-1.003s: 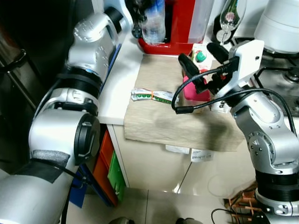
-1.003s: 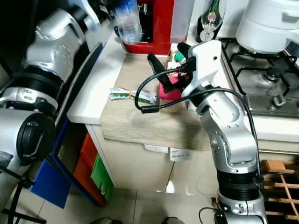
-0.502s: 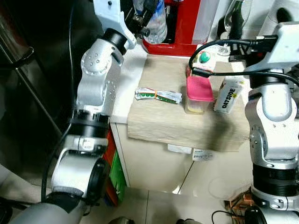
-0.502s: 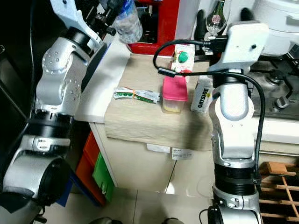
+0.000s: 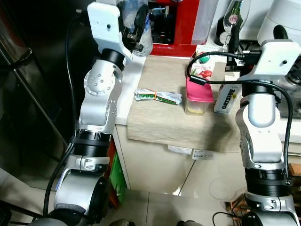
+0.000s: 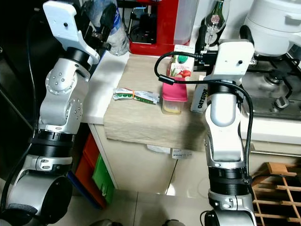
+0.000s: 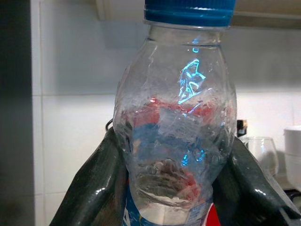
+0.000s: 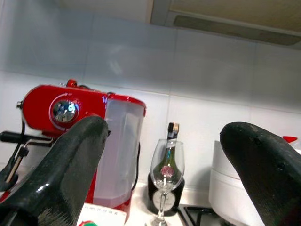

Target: Restocking fridge

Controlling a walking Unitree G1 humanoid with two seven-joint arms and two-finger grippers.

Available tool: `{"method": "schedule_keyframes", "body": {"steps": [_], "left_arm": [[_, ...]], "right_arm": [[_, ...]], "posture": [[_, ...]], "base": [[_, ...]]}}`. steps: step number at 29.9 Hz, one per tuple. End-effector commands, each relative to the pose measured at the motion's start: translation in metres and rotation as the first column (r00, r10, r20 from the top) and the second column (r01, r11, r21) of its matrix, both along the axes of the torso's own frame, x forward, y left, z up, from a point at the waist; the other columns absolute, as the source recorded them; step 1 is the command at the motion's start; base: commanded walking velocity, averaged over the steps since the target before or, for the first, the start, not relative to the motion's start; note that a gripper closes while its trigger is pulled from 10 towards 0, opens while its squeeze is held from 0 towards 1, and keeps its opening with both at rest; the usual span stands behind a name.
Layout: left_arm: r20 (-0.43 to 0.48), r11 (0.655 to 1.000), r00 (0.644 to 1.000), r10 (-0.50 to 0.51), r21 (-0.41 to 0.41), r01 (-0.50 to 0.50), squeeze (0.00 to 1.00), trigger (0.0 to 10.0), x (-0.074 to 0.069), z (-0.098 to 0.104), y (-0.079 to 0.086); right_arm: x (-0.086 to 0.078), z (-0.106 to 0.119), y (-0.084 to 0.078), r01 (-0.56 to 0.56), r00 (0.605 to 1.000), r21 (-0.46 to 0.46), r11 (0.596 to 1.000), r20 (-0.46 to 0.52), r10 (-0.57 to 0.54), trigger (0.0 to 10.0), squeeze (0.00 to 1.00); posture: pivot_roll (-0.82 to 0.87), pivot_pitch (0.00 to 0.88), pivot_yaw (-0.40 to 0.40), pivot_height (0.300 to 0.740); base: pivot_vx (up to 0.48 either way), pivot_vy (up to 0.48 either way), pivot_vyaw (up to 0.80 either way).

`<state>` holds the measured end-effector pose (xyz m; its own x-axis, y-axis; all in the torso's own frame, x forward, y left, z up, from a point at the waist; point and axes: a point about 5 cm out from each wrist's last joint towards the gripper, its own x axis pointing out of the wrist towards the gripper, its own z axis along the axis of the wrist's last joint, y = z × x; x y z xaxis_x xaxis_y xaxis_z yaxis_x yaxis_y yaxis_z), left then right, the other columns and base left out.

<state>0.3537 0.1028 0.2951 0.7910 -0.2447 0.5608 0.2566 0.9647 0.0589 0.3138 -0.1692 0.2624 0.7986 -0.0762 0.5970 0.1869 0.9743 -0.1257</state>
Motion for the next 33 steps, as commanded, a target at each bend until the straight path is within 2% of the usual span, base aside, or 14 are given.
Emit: {"method": "schedule_keyframes", "body": {"steps": [1, 7, 23, 30, 33], "left_arm": [[0.022, 1.000, 1.000, 0.010, 0.003, -0.010, 0.00, 10.0, -0.004, 0.001, -0.002], [0.036, 0.999, 0.999, 0.019, 0.035, -0.020, 0.00, 10.0, -0.006, -0.001, -0.004], [0.036, 0.997, 0.999, 0.002, 0.074, -0.004, 0.00, 10.0, -0.003, -0.001, -0.007], [0.007, 0.997, 1.000, -0.007, 0.083, 0.006, 0.00, 10.0, -0.002, -0.008, -0.007], [-0.043, 0.997, 0.999, -0.012, 0.075, 0.015, 0.00, 10.0, -0.001, -0.019, -0.006]], "right_arm": [[0.001, -0.001, 0.002, -0.008, 1.000, -0.010, 1.000, 0.006, 0.008, 10.0, 0.00], [0.002, -0.002, -0.005, 0.028, 1.000, -0.018, 0.999, 0.014, -0.028, 10.0, 0.00], [0.006, -0.008, -0.003, 0.033, 0.999, -0.037, 0.999, -0.005, -0.033, 10.0, 0.00], [0.007, -0.014, -0.001, 0.023, 0.999, -0.049, 0.999, -0.025, -0.024, 10.0, 0.00], [0.007, -0.019, -0.001, 0.016, 0.999, -0.048, 0.999, -0.045, -0.018, 10.0, 0.00]], "posture": [[-0.12, 0.000, 0.025, 0.740], [-0.12, 0.000, 0.018, 0.740], [-0.12, 0.000, 0.017, 0.740], [-0.12, 0.000, 0.019, 0.740], [-0.12, 0.000, 0.030, 0.740]], "base": [[-0.341, 0.000, 0.00], [-0.337, 0.000, 0.00], [-0.338, 0.000, 0.00], [-0.339, 0.000, 0.00], [0.000, 0.000, 0.00]]}}
